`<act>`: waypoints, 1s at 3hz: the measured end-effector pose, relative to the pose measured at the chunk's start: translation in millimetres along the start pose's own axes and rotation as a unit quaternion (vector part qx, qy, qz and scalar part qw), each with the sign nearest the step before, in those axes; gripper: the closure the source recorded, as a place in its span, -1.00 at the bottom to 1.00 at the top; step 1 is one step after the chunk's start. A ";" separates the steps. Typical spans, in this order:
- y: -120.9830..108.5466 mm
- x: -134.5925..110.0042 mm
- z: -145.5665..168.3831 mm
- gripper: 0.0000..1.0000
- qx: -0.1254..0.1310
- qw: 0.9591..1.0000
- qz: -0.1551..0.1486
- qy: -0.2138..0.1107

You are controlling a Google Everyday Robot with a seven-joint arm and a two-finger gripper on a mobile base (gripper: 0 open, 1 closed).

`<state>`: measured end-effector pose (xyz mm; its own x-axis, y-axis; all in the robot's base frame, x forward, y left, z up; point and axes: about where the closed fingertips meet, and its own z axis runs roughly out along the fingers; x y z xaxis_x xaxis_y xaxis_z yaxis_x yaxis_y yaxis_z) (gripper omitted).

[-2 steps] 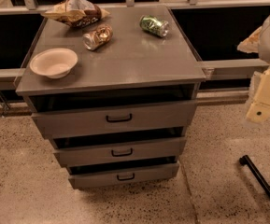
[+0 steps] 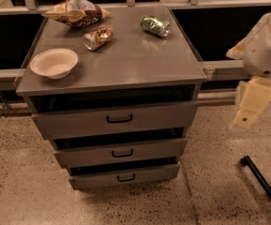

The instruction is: Open top drawer

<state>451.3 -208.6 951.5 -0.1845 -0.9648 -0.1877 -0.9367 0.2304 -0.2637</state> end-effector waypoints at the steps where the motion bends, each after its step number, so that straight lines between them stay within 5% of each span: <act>1: 21.2 -10.5 85.5 -1.00 -0.005 0.998 -0.068 0.000; 2: 47.7 -12.8 126.1 -1.00 -0.012 0.994 -0.110 0.000; 3: 46.1 -17.0 131.1 -1.00 -0.012 0.993 -0.116 -0.005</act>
Offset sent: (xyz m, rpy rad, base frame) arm -0.0178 0.0550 -0.1877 -0.0832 0.0072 0.3120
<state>450.3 -164.9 818.4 0.0398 -0.9901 -0.1344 -0.9607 -0.0009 -0.2775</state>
